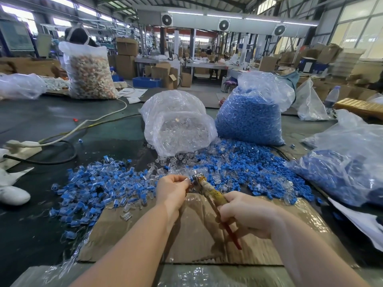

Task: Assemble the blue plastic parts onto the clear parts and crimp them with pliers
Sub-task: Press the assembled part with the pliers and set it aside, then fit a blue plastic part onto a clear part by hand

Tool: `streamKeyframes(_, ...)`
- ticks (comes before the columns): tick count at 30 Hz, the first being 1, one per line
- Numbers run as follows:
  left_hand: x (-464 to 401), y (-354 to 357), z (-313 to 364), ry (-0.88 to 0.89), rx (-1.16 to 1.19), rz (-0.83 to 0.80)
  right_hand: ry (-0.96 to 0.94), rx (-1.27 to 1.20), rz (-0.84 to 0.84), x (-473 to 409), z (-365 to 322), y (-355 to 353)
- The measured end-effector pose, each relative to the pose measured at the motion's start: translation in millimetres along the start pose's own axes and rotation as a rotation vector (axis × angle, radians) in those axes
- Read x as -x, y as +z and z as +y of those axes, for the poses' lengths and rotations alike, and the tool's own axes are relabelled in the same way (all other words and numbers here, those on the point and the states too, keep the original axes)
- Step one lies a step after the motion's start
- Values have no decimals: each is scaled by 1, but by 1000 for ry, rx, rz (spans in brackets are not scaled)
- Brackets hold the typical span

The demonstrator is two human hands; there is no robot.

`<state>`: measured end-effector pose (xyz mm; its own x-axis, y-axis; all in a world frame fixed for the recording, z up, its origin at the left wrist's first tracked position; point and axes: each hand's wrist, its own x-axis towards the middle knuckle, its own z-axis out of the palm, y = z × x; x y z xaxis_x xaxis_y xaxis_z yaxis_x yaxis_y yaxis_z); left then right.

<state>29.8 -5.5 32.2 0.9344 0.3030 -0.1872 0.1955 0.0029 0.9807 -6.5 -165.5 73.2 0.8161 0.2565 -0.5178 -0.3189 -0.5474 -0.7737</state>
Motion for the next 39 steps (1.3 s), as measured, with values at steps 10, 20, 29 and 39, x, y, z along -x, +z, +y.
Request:
streamKeyframes(10,1,1,6,-20,16,2,-10,23,12,-1,-3,-2)
streamKeyframes(20,5,1,13,-126,90,11,-18,46,12,-1,-1,-2)
streamKeyframes(29,5,5,13,-145,106,32,-22,29,0,-1,-1,-5)
streamKeyframes(39,7,6,12,-161,103,37,-48,74,7,-1,-2,1)
